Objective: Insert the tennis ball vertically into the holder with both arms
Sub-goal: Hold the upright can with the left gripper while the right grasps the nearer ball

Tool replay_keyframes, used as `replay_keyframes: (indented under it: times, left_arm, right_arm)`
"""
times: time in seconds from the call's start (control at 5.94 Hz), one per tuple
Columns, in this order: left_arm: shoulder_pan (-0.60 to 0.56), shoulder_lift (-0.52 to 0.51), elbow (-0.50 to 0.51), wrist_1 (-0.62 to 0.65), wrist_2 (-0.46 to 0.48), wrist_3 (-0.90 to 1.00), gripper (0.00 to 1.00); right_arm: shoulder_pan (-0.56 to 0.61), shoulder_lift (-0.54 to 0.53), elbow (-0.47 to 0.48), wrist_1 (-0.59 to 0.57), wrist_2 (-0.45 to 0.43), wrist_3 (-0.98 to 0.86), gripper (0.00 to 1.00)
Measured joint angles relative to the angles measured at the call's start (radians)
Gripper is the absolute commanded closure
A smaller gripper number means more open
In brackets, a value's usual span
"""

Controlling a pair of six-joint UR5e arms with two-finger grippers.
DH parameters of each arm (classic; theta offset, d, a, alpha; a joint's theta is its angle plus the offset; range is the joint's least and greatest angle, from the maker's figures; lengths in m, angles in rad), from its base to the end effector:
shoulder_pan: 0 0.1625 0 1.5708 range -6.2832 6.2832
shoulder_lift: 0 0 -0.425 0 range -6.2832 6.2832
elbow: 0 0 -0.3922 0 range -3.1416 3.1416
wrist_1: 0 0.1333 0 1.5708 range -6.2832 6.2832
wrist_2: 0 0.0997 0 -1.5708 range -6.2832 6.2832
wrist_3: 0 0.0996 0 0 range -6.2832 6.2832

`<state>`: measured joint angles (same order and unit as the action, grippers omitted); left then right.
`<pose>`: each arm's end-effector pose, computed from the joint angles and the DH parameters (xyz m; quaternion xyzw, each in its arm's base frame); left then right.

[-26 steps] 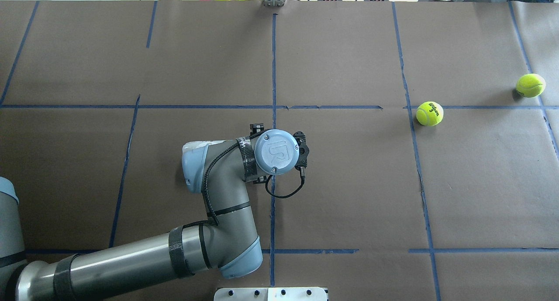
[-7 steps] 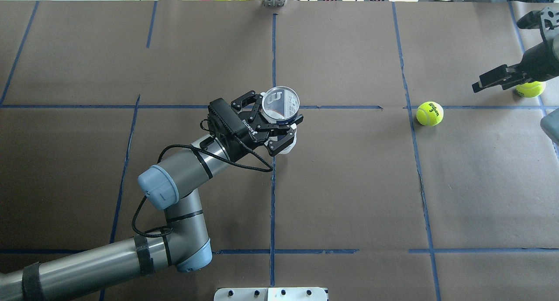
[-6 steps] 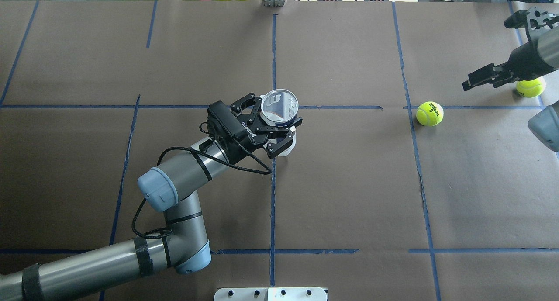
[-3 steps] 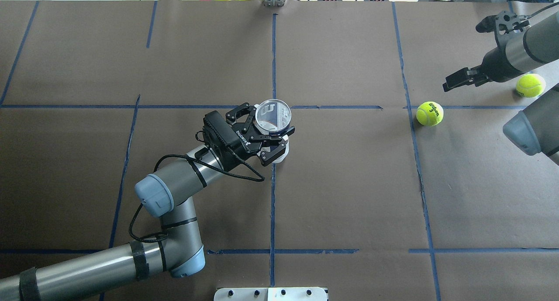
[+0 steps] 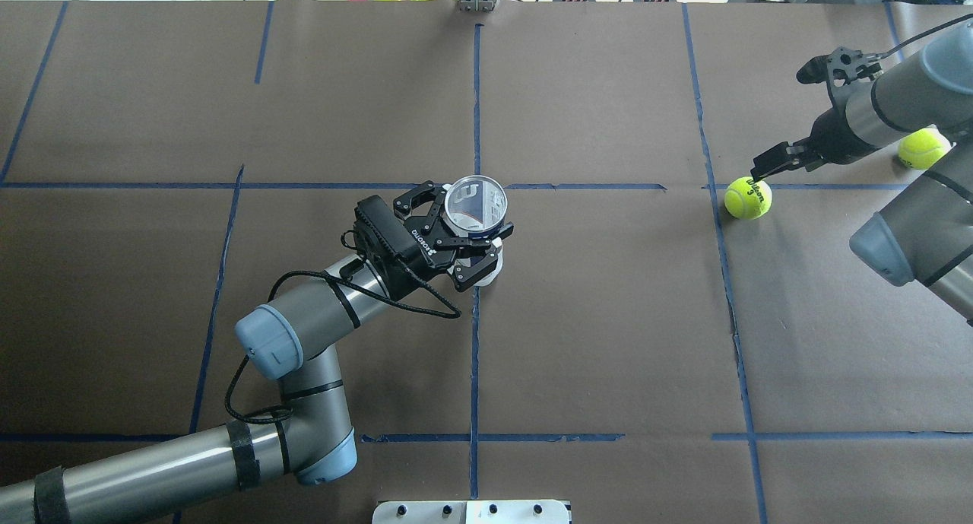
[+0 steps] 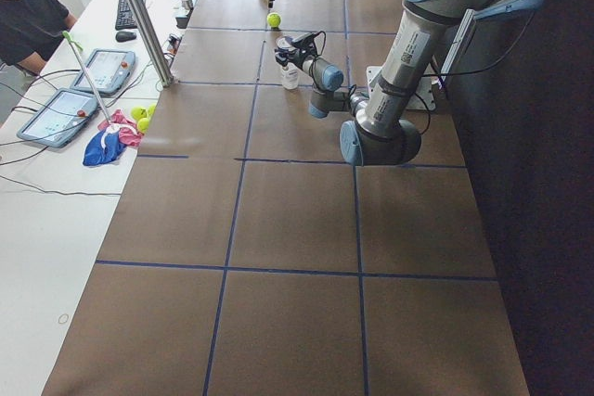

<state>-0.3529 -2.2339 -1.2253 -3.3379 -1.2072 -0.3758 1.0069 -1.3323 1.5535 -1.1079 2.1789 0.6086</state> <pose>0.5669 -0.3886 0.2424 0.6589 0.5437 0.0602 0.5164 -0.2625 -0.5581 0.4898 0.1106 -0.4120 -0.0803 0.9009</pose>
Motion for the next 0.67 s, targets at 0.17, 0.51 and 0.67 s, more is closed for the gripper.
replay_keyframes:
  times: [0.17,0.51,0.67]
  left_arm:
    - [0.0,0.0,0.0,0.0,0.0,0.0,0.15]
    - [0.0,0.0,0.0,-0.001,0.0,0.0,0.14]
    - [0.0,0.0,-0.001,-0.002,0.0,0.0,0.14]
  right_arm:
    - [-0.023,0.015,-0.019,0.0,-0.004,0.0,0.0]
    - [-0.075,0.027,-0.036,-0.001,-0.054,-0.001,0.0]
    - [-0.094,0.029,-0.049,0.002,-0.076,-0.002,0.01]
